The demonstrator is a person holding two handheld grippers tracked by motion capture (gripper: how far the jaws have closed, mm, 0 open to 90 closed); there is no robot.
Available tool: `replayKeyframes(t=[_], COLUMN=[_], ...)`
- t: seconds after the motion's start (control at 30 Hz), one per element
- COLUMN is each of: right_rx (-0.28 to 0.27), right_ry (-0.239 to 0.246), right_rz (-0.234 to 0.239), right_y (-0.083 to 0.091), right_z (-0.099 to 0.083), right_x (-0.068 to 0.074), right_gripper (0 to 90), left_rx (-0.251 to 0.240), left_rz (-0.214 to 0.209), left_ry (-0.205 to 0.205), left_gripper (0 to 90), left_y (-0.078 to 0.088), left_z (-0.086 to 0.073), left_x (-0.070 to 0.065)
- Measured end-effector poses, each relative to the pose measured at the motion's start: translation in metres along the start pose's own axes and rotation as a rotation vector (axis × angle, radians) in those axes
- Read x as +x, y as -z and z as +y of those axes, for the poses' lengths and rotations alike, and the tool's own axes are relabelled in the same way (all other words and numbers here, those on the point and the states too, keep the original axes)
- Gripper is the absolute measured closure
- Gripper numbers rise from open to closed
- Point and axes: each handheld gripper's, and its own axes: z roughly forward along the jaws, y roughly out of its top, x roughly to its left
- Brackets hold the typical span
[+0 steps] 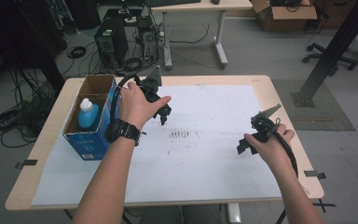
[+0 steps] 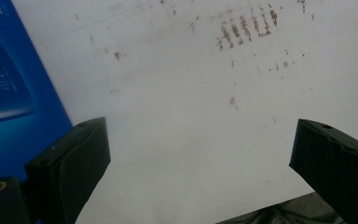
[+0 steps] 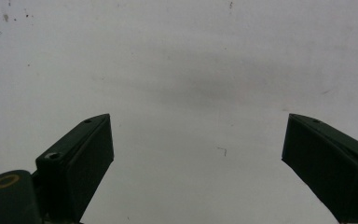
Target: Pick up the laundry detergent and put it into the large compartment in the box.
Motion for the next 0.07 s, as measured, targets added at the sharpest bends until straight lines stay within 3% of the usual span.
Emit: replayKeyframes(t=[0.07], right_rx=[0.003], right_ry=[-0.002], right_rz=[0.003], right_y=[0.0009], right_z=[0.0003], right_x=[0.0000], right_gripper=[9.0], left_rx=[0.001], left_rz=[-0.004], left_ry=[-0.001], left_gripper=[5.1], left_y=[-0.0001], left_z=[-0.0004], left_x=[0.0004])
